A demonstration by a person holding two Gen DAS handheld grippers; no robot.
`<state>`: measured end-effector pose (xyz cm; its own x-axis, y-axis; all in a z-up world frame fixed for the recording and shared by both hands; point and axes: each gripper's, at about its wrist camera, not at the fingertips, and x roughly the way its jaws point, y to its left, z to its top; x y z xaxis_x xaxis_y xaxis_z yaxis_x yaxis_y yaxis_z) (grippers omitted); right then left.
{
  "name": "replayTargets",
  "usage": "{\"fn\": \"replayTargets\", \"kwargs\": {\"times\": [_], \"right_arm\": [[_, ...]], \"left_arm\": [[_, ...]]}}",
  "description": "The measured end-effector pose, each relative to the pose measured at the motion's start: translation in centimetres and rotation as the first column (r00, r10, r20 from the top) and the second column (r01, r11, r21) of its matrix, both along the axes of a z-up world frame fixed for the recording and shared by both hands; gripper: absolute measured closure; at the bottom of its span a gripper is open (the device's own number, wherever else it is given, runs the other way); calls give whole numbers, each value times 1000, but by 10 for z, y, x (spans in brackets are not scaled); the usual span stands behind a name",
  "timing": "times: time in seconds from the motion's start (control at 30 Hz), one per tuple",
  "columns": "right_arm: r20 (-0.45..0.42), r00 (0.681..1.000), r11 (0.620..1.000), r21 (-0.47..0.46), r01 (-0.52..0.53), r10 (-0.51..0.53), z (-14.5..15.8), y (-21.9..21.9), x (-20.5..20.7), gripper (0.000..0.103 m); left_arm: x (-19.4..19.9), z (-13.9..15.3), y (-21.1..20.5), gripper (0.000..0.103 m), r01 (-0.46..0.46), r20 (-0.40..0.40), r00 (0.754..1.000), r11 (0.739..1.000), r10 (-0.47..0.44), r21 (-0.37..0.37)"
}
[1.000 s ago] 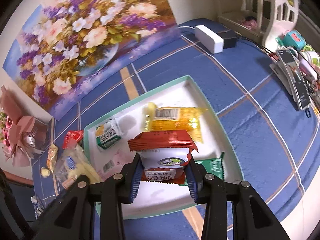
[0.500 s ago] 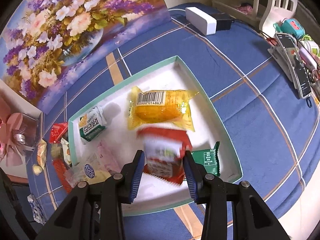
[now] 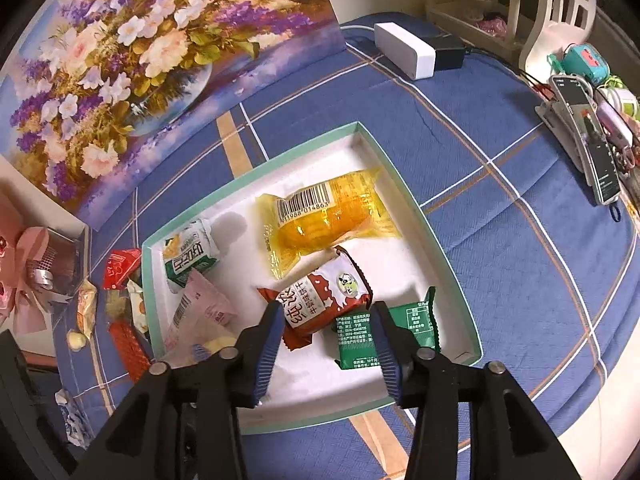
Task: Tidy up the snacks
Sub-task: 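Open both tools to drop the biscuit bag and round bun into the tray, then move both tools back toward the remaining snack pile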
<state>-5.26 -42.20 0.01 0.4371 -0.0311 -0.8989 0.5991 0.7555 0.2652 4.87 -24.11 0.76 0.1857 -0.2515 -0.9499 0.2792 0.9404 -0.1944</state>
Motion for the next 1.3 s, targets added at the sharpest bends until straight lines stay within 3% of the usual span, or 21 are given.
{"fn": "replayTargets", "kwargs": {"times": [0.13, 0.2, 0.3, 0.43, 0.7, 0.97, 1.03, 1.1, 1.3], "right_arm": [[7, 1000, 1000, -1, 5, -5, 3, 0, -1, 52], [7, 1000, 1000, 0, 8, -8, 4, -1, -1, 45], [0, 1000, 1000, -5, 6, -6, 3, 1, 0, 43], [-5, 1000, 999, -25, -20, 20, 3, 11, 4, 38], [2, 992, 989, -78, -129, 130, 10, 52, 18, 27], [48, 971, 971, -76, -229, 233, 17, 91, 27, 19], [64, 966, 967, -71, -246, 250, 19, 98, 28, 14], [89, 957, 961, -62, -270, 275, 20, 108, 30, 0], [118, 941, 948, -68, -312, 318, 21, 128, 36, 0]], "left_arm": [[5, 5, 11, 41, -44, 10, 999, 999, 44, 5], [9, 6, 19, 41, -72, 14, 997, 997, 72, 4], [16, 9, 34, 40, -129, 21, 991, 992, 129, -3], [25, 13, 57, 23, -208, 68, 976, 978, 206, 26], [37, 19, 99, 18, -314, 170, 940, 946, 297, 82], [50, 20, 149, 17, -436, 209, 887, 896, 412, 82], [52, 20, 161, 1, -467, 215, 870, 881, 443, 76], [52, 22, 172, 0, -496, 236, 852, 865, 467, 78], [52, 24, 204, 0, -563, 281, 807, 820, 520, 100]]}}
